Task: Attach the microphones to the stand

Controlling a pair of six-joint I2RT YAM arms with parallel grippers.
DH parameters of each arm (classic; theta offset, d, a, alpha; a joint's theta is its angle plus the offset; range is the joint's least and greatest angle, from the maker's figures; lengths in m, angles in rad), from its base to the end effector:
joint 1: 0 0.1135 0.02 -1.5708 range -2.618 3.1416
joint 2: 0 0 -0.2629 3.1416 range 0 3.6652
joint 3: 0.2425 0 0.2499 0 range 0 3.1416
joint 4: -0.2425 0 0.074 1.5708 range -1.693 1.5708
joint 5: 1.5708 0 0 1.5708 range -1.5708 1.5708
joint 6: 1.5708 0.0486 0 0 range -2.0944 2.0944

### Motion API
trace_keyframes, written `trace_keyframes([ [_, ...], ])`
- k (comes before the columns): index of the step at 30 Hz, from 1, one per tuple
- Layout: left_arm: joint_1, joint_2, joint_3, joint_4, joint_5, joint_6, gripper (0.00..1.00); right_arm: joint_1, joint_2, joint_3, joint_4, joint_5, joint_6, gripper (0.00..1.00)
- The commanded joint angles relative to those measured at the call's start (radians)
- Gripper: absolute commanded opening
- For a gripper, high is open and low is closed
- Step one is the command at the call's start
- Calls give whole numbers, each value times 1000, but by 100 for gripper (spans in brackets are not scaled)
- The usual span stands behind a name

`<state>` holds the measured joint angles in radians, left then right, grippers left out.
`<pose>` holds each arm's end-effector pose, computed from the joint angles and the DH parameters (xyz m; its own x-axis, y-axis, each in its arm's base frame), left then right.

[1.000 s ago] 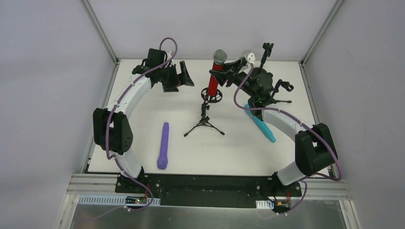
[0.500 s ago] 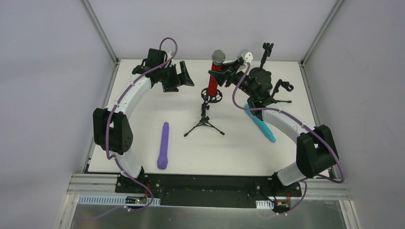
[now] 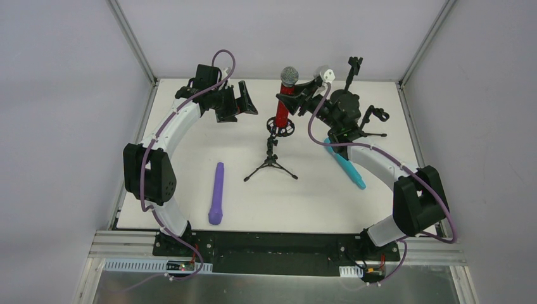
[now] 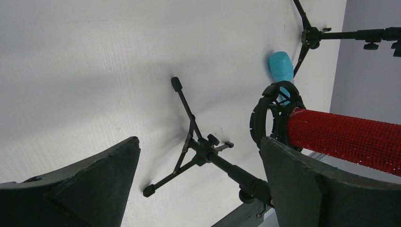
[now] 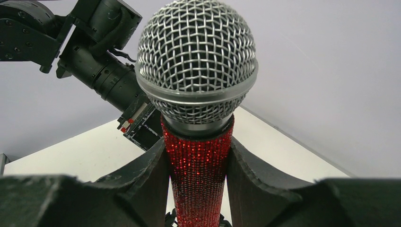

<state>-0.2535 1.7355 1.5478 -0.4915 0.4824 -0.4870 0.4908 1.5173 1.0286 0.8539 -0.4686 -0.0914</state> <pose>0.3851 -0.1231 0.3130 -0.8049 -0.2197 -0.5512 0.2206 0.7516 -0.6217 0.3053 0.1881 0.3570 0.3860 0.1140 -0.9154 -0.7605 0.6010 -0.2459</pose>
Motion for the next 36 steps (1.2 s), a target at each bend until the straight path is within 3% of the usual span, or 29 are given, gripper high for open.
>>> trace_keyframes([
  [1, 11, -7, 35, 2, 22, -7, 99, 9, 35, -2, -207, -44, -17, 0],
  [19, 11, 1, 35, 1, 25, -7, 99, 5, 63, 63, -367, -18, -45, 0],
  [27, 11, -2, 35, 1, 28, -9, 99, 5, 2, -77, -113, 12, -5, 0],
  [36, 10, -5, 34, 2, 25, -6, 99, 6, -3, -141, 37, 15, 54, 0],
])
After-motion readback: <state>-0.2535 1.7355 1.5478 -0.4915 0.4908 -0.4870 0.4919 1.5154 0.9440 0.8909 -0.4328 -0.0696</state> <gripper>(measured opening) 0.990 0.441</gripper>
